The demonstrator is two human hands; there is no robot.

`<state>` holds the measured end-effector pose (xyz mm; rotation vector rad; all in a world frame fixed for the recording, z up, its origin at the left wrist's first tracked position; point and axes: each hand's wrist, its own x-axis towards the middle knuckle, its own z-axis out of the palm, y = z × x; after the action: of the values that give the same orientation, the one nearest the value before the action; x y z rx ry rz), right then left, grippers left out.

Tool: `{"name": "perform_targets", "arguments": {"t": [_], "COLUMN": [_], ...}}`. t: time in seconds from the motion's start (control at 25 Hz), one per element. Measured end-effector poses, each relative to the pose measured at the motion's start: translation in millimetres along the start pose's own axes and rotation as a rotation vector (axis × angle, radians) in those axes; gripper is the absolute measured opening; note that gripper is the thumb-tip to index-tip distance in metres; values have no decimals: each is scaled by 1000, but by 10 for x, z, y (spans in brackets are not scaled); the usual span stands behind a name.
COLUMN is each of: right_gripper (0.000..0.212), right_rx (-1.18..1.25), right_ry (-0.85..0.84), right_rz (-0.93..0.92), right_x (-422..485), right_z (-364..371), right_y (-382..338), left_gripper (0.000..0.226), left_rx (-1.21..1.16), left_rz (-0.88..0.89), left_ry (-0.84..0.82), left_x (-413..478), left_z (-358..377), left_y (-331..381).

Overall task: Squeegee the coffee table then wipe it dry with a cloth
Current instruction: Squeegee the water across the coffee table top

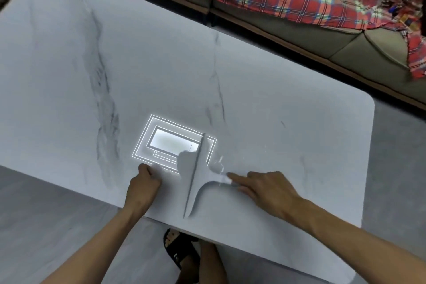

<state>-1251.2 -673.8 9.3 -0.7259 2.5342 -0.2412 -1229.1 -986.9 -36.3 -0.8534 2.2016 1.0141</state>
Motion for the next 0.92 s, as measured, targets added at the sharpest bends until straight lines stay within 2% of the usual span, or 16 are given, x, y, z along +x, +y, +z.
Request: {"name": "perform_targets", "arguments": {"t": [0.12,0.24,0.44,0.56,0.64,0.76,0.84,0.92], "right_gripper": [35,46,38,60,75,52,48,51], "right_rx": [-108,-156,-75,-80,-128,-146,-142,-106], "right_ry": [-7,-1,37,69,89,63,72,70], "right_rz": [-308,-378,-117,92,195,345,345,226], "right_x": [322,492,260,-189,-492,-884,-979,-856], "right_z": [531,827,668,526,454,362,311,300], "right_y": [-723,-1000,-566,-77,197,412,370,210], "left_gripper": [9,8,17,21,24,31,33,29], "left_rx": [-18,-5,38,69,103,168,160,117], "left_rz": [-66,-75,3,53,10,-57,-93,-96], "left_ry": [81,83,5,-59,-122,-171,-186,-155], "left_x": [-15,-33,-178,-157,-89,-19,-15,-28], "left_z": [-74,-28,243,459,538,582,549,478], "left_y": [-266,-488,-629,-600,-574,-486,-429,-389]}}
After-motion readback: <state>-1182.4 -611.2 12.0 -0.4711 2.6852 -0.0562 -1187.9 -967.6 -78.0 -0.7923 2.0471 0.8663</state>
